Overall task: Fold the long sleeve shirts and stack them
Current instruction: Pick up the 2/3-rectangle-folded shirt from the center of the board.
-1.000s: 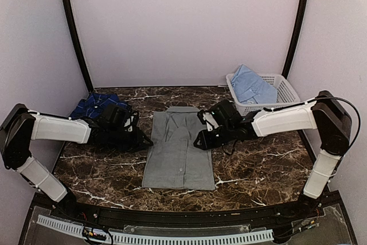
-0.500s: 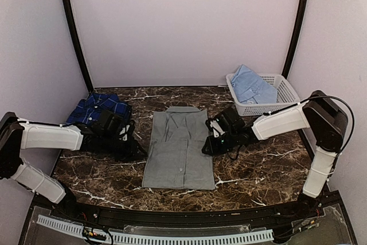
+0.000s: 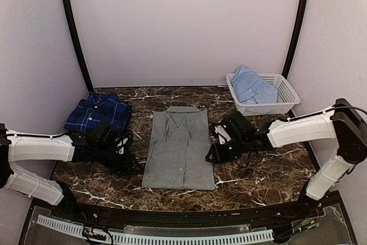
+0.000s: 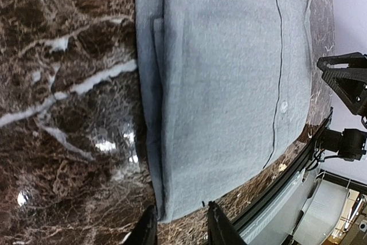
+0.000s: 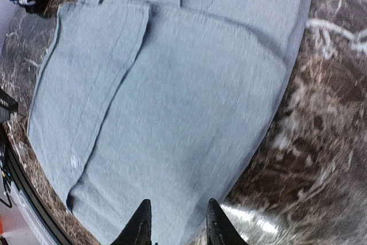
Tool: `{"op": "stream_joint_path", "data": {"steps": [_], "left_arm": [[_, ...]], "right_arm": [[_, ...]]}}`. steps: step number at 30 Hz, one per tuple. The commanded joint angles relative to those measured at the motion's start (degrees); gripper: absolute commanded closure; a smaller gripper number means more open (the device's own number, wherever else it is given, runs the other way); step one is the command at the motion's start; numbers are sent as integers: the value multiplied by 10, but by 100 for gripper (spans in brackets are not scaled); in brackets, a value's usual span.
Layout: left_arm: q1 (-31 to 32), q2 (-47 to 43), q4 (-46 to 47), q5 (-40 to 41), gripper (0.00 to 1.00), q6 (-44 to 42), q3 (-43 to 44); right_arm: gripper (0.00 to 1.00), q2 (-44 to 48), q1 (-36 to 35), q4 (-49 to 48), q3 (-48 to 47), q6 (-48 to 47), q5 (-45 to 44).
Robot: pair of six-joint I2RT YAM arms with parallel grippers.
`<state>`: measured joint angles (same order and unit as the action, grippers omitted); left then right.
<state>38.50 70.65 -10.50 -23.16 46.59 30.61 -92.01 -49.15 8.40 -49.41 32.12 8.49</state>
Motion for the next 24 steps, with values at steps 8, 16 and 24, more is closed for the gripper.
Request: {"op": "stream_joint_path", "data": {"steps": [8, 16, 24], "left_arm": [[43, -36, -34, -3, 69, 34, -38], [70, -29, -37, 10, 68, 44, -41], [77, -14, -34, 20, 67, 49, -40]], "right_arm": [[71, 79, -105, 37, 88, 108, -6], [70, 96, -128, 32, 119, 148, -13], [70, 68, -134, 5, 121, 166, -4]]}}
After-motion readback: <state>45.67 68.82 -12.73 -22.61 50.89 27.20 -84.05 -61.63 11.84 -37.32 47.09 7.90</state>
